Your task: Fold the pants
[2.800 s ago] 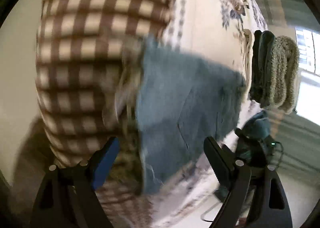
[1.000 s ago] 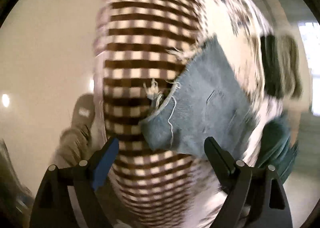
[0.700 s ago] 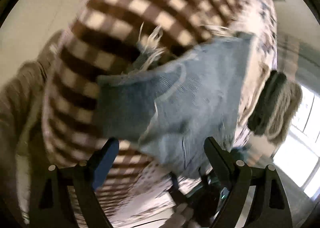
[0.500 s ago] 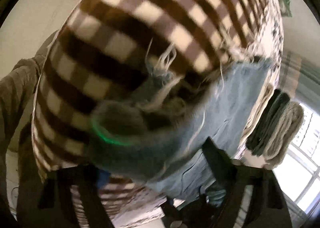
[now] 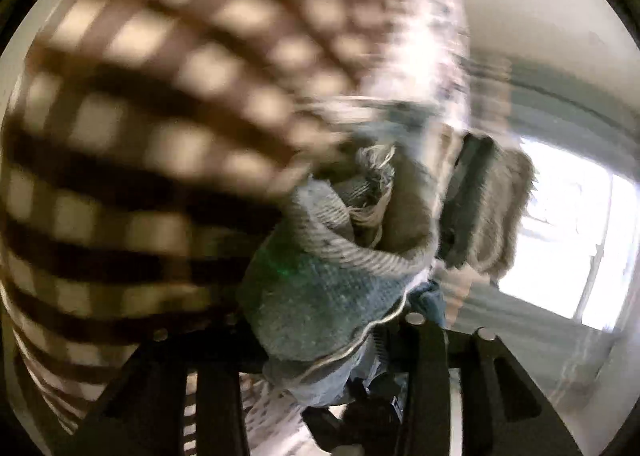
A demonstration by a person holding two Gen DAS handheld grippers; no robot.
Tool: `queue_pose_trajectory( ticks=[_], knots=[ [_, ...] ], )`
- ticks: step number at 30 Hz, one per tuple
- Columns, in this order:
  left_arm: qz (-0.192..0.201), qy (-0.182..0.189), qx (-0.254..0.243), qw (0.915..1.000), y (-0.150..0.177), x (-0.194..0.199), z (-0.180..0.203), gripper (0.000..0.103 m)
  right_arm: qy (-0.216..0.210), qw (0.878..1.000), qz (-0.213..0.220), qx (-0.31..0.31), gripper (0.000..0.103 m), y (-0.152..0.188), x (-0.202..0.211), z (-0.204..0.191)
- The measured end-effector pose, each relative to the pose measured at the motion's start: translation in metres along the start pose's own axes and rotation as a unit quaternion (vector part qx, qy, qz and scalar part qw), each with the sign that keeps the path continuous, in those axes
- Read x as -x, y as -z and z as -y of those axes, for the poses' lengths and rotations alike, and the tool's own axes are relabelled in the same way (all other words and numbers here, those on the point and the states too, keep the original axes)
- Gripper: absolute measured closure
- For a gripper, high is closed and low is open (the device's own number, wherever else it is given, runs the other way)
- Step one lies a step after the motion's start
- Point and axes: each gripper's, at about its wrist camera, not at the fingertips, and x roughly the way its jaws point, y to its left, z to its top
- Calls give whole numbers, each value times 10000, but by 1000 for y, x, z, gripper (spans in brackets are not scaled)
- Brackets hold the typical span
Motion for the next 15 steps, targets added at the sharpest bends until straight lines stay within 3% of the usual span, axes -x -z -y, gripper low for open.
queue_pose_trajectory(
  ticks=[2,6,9,10,11,15],
  knots=[
    [0,-4,114,9999,3,-1,-7,60,-245,9996,60,-137,35,-3,-6,5],
    [120,-230,-2,9997,7,1,-6,51,-608,9961,383,-505,33,-9,-13,16],
    [345,-411,-190,9984,17,0,5,52,-475,9951,677,-544,51,-4,-12,14],
    [425,-385,-302,9979,21,2,12,62,-443,9948,739,-551,56,-1,-10,11],
    [461,-405,-383,9974,20,3,17,70,-403,9947,783,-530,60,2,-7,7],
    [547,-577,-612,9950,23,13,48,74,-309,9949,875,-384,65,5,17,-10]
  ],
)
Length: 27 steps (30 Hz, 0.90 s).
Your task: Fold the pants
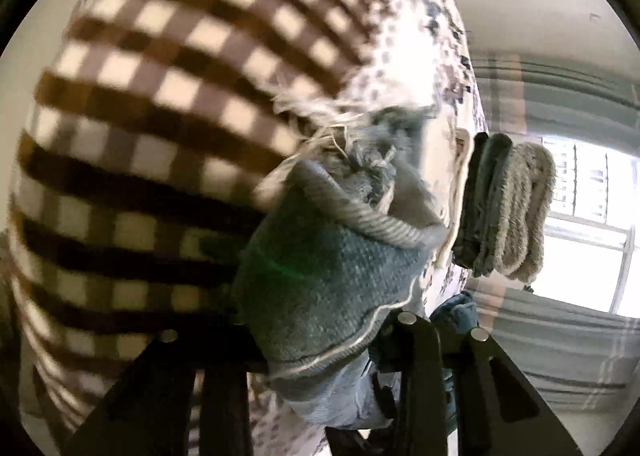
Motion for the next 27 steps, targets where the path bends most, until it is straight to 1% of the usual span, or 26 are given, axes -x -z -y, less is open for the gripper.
queue_pose_trajectory(
  ticks=[3,5,8,11,12,15,18,21,22,23,26,27],
  knots=[
    [-34,-15,-152,9999,-1,19,26,75,32,9999,24,119,67,4,18,-28],
    [-57,-26,-327,9994,-3,30,52,75,-16,9999,37,167,68,7,28,-44],
    [-115,51,-649,9978,-6,47,93,76,-148,9995,102,261,69,10,46,-81],
    [-226,190,-870,9958,-14,53,126,76,-239,9988,233,372,70,11,68,-115],
    [-273,198,-918,9952,-17,53,137,76,-245,9985,290,402,70,10,74,-128],
    [-436,379,-951,9938,-30,49,178,76,-333,9975,501,377,71,5,97,-163],
    [-694,614,-1091,9897,-47,31,230,76,-460,9950,794,407,71,-3,121,-200],
    [-1039,905,-1255,9825,-61,11,293,76,-601,9898,1189,500,71,-17,146,-250],
    [-1195,1048,-1373,9777,-68,2,321,76,-652,9865,1398,544,71,-23,156,-272],
    [-1294,1116,-1511,9736,-71,-5,347,76,-703,9840,1542,544,71,-29,162,-288],
    [-1637,1430,-1767,9600,-84,-28,420,76,-893,9729,2056,566,71,-51,186,-347],
    [-1768,1567,-1855,9538,-88,-37,449,76,-962,9689,2203,581,71,-59,191,-365]
  ],
)
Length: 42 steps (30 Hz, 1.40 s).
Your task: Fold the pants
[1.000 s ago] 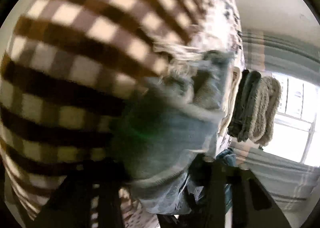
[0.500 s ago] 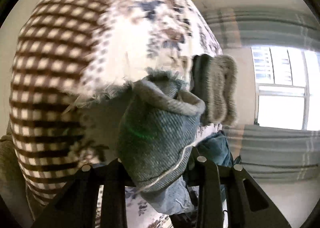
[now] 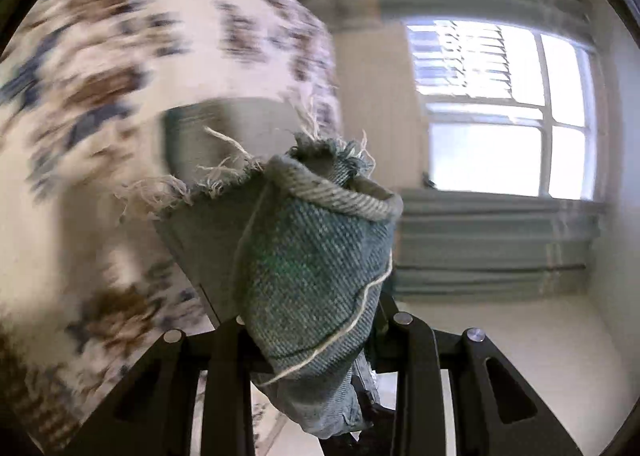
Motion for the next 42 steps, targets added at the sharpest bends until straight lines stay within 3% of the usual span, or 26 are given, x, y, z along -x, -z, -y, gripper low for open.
queue_pose_trajectory(
  ticks=[5,10,13,19,23,30,33,35,37,38,40,42],
  knots=[
    [-354,353,-533,9973,-77,-63,78,76,-286,9961,834,17,72,-62,-27,-82],
    [-460,439,-889,9940,-139,-129,103,76,-324,9917,1248,17,72,-113,-83,-107],
    [-582,298,-1053,9923,-165,-167,77,76,-240,9912,1296,-139,72,-128,-129,-83],
    [-836,-547,-979,9902,-179,-200,-15,76,251,9925,975,-698,73,-109,-218,22],
    [-946,-960,-875,9870,-174,-196,-60,76,427,9913,955,-801,73,-99,-233,50],
    [-1232,-1275,-963,9794,-169,-189,-72,75,708,9912,799,-783,71,-89,-226,58],
    [-1457,-1644,-1064,9698,-169,-190,-72,73,920,9907,605,-802,64,-89,-225,59],
    [-1559,-2007,-1279,9587,-167,-190,-65,64,1117,9897,517,-734,46,-86,-221,55],
    [-1570,-2303,-1611,9467,-165,-189,-57,57,1250,9888,443,-679,36,-83,-215,49],
    [-1544,-2491,-1863,9378,-162,-188,-50,44,1399,9872,445,-622,24,-80,-211,44],
    [-1475,-2720,-2182,9256,-158,-185,-42,21,1651,9838,543,-438,8,-77,-200,34],
    [-1345,-2925,-2550,9118,-154,-180,-31,16,1988,9776,650,-245,8,-73,-190,24]
  ],
)
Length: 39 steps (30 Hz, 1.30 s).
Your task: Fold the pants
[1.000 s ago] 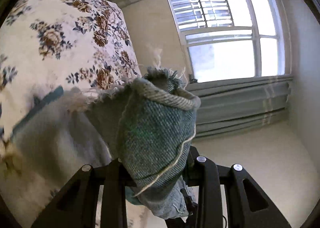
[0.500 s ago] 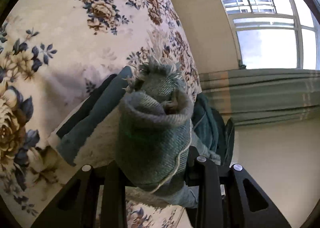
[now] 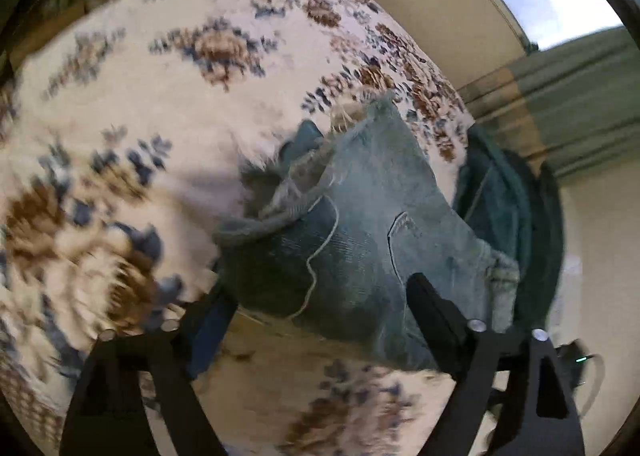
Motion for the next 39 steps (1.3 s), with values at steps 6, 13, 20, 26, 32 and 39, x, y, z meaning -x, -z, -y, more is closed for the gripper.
queue_pose_trajectory(
  ticks=[6,13,20,26,32,39],
  knots=[
    [402,-928,-1188,9878,13,34,32,8,1509,9771,672,1343,1,27,49,-43],
    [516,-1364,-2156,9655,52,78,63,8,2640,9296,1239,2251,0,94,114,-79],
    [933,-1583,-2436,9523,109,161,79,8,2539,9231,1615,2395,0,162,206,-85],
    [1276,-1475,-2531,9476,162,242,81,8,2317,9170,1926,2614,0,242,298,-90],
    [1635,-1479,-2724,9366,225,322,84,8,2030,9101,2206,2861,0,322,390,-96],
    [1969,-1453,-2850,9268,277,393,83,8,1904,8927,2610,3143,0,400,485,-106]
  ],
)
